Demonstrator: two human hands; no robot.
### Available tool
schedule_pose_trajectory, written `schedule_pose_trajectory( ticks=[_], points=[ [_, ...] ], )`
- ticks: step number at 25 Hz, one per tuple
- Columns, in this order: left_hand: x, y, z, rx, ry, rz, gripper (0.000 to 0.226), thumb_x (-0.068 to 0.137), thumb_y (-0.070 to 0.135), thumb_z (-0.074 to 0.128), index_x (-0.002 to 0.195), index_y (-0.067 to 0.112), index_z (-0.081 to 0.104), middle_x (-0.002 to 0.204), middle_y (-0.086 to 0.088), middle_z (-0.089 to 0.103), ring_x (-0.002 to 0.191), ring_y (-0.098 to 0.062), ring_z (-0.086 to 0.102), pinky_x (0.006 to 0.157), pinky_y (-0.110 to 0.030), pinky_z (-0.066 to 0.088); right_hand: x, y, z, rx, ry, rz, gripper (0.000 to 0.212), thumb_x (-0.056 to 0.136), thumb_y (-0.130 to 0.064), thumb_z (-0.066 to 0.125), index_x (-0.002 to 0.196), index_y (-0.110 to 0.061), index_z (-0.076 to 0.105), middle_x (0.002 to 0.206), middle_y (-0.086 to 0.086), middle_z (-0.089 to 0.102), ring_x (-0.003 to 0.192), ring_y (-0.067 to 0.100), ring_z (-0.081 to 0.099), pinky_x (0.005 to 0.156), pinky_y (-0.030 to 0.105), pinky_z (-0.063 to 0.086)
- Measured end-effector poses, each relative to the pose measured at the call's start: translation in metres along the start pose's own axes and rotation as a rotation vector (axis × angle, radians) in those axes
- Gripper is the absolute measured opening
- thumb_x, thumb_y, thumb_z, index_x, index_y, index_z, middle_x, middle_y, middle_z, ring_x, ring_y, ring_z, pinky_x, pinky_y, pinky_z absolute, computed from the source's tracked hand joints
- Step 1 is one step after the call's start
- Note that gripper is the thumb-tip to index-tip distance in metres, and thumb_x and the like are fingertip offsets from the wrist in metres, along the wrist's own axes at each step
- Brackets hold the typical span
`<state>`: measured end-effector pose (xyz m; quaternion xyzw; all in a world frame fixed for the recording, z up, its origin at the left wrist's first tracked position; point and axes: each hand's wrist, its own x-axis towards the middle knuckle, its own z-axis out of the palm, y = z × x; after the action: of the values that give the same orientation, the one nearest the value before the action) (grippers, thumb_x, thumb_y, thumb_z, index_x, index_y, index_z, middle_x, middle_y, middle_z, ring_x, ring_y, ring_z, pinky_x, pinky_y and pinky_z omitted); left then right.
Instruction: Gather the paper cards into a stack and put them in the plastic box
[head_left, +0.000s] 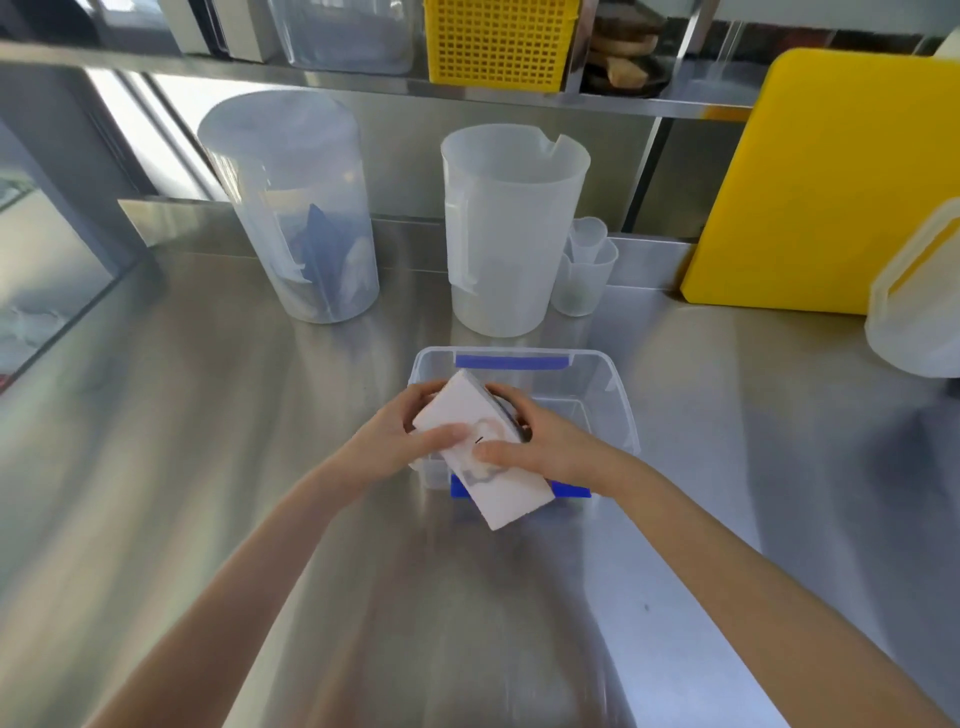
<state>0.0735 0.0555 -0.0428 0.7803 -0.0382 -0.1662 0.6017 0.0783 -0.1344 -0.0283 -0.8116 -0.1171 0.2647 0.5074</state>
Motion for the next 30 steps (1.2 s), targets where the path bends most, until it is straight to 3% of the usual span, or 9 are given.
schedule_pose_trajectory(
  ticks=[2,5,7,10,16,19,23,26,30],
  points=[
    [0.016,0.003,-0.010,-0.039,0.110,-0.003,0.029,0.087,0.028,0.051,0.116,0.024,0.049,0.109,0.006,0.061,0.092,0.005,0.060,0.084,-0.014,0.047,0.019,-0.005,-0.005,0.206,0.093,0.060,0.053,0.080,-0.029,0.061,0.126,-0.031,0.035,0.106,-0.010,0.056,0.093,0.011,0.060,0.075,0.032,0.055],
    [0.034,-0.005,-0.013,-0.012,0.224,-0.016,0.017,0.091,0.026,0.044,0.102,0.031,0.056,0.086,0.026,0.066,0.078,0.012,0.061,0.068,-0.004,0.044,0.048,-0.001,-0.010,0.429,0.180,0.189,0.045,0.083,-0.033,0.056,0.124,-0.024,0.040,0.101,-0.004,0.061,0.090,0.016,0.061,0.089,0.044,0.049],
    [0.043,-0.018,-0.009,0.007,0.281,-0.048,0.018,0.092,0.020,0.043,0.100,0.030,0.054,0.088,0.024,0.064,0.082,0.004,0.061,0.072,-0.008,0.045,0.066,0.005,-0.006,0.501,0.199,0.287,0.046,0.083,-0.036,0.055,0.124,-0.018,0.041,0.101,0.000,0.062,0.087,0.016,0.059,0.085,0.041,0.050],
    [0.053,-0.038,-0.002,-0.003,0.304,-0.171,0.028,0.092,0.022,0.037,0.117,0.017,0.048,0.116,-0.002,0.059,0.107,-0.022,0.056,0.095,-0.035,0.043,0.086,0.015,0.005,0.458,0.199,0.423,0.051,0.081,-0.037,0.057,0.121,-0.011,0.041,0.107,0.008,0.060,0.081,0.015,0.057,0.062,0.029,0.047],
    [0.055,-0.061,0.006,-0.025,0.294,-0.196,0.047,0.095,0.022,0.029,0.141,0.021,0.025,0.141,-0.010,0.045,0.126,-0.028,0.046,0.108,-0.046,0.035,0.100,0.029,0.026,0.218,0.008,0.437,0.043,0.083,-0.040,0.055,0.119,-0.019,0.045,0.107,-0.001,0.058,0.083,0.005,0.055,0.060,0.018,0.039],
    [0.055,-0.062,0.003,-0.067,0.263,-0.181,0.048,0.095,0.022,0.030,0.142,0.023,0.022,0.143,-0.006,0.043,0.127,-0.024,0.045,0.110,-0.043,0.035,0.102,0.028,0.021,0.109,-0.014,0.481,0.053,0.078,-0.048,0.056,0.122,-0.021,0.044,0.123,0.002,0.057,0.108,0.020,0.054,0.079,0.030,0.045],
    [0.053,-0.060,0.002,-0.139,0.260,-0.183,0.048,0.095,0.020,0.029,0.143,0.024,0.021,0.149,0.002,0.035,0.134,-0.015,0.035,0.115,-0.035,0.025,0.105,0.021,0.035,0.178,-0.052,0.401,0.035,0.086,-0.035,0.053,0.118,-0.021,0.052,0.122,0.006,0.061,0.099,0.019,0.059,0.070,0.023,0.049],
    [0.052,-0.058,-0.001,-0.150,0.248,-0.183,0.048,0.095,0.021,0.030,0.143,0.023,0.021,0.148,0.002,0.036,0.133,-0.016,0.037,0.113,-0.033,0.028,0.105,0.025,0.031,0.270,-0.036,0.450,0.033,0.085,-0.035,0.052,0.113,-0.017,0.050,0.118,0.009,0.060,0.104,0.024,0.057,0.088,0.034,0.048],
    [0.051,-0.056,-0.002,-0.147,0.214,-0.177,0.049,0.095,0.023,0.030,0.143,0.024,0.018,0.148,0.002,0.035,0.132,-0.016,0.038,0.111,-0.030,0.030,0.108,0.029,0.033,0.273,0.013,0.479,0.032,0.086,-0.035,0.049,0.110,-0.015,0.049,0.113,0.007,0.059,0.099,0.023,0.056,0.083,0.032,0.047]
  ],
)
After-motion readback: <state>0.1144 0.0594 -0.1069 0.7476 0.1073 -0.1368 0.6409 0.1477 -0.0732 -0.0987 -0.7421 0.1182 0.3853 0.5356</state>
